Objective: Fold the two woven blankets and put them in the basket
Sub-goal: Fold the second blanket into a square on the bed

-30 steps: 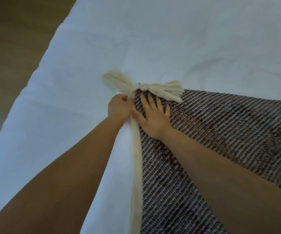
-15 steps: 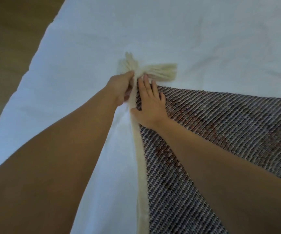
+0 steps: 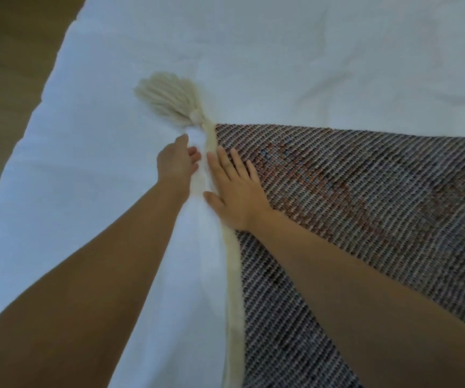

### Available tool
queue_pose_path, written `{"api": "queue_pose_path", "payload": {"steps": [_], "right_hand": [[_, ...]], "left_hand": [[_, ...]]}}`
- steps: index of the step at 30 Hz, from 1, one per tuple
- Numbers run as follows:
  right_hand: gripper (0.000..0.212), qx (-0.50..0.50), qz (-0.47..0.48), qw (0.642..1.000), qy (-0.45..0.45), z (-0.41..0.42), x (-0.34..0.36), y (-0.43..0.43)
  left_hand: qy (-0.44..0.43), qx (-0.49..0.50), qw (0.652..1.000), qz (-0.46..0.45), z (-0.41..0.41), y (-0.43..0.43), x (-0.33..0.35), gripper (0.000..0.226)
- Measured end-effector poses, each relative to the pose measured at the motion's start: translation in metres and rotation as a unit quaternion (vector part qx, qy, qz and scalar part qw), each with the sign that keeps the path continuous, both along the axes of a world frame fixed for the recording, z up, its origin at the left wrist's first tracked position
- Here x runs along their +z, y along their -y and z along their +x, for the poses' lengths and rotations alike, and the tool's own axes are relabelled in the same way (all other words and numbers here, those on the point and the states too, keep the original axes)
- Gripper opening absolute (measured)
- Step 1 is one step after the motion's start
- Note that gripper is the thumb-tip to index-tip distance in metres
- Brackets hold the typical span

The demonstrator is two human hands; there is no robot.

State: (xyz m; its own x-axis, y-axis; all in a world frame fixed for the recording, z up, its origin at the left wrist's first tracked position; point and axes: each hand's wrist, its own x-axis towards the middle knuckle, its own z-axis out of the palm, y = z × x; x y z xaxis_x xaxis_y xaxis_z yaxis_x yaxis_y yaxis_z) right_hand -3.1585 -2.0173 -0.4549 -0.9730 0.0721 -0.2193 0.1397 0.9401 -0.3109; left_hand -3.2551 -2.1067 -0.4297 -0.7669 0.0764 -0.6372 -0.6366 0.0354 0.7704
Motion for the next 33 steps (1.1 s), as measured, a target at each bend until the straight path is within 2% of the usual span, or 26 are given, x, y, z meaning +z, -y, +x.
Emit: {"api": "queue_pose_path", "payload": {"steps": [5,11,15,21,27,30,33], "right_hand": [[0.061,-0.028,-0.041,0.999,0.003,0.070,0.002,0.000],[0.062,-0.055,-0.021,0.998,0.025,0.171,0.005,0.010],[0.063,-0.075,-0.011,0.995,0.071,0.271,0.006,0.035],[0.063,-0.033,0.009,0.993,0.109,0.424,0.000,0.067],[0.064,-0.003,0.002,0.994,0.108,0.503,0.005,0.070],[0.060,-0.093,-0.029,0.994,0.041,0.518,0.015,0.055],[0.055,-0.281,-0.002,0.960,0.011,0.541,0.017,0.031]], "left_hand": [[-0.131,-0.128,0.973,-0.144,0.084,0.000,-0.006,0.032],[-0.157,-0.175,0.954,-0.188,0.194,0.018,-0.002,0.038],[-0.146,-0.184,0.936,-0.262,0.286,0.053,-0.004,0.038],[-0.135,-0.185,0.899,-0.374,0.421,0.120,-0.017,0.044],[-0.083,-0.176,0.893,-0.405,0.494,0.159,-0.012,0.057],[-0.044,-0.159,0.898,-0.407,0.517,0.178,-0.011,0.058],[-0.018,-0.170,0.902,-0.396,0.542,0.193,-0.017,0.053]]}}
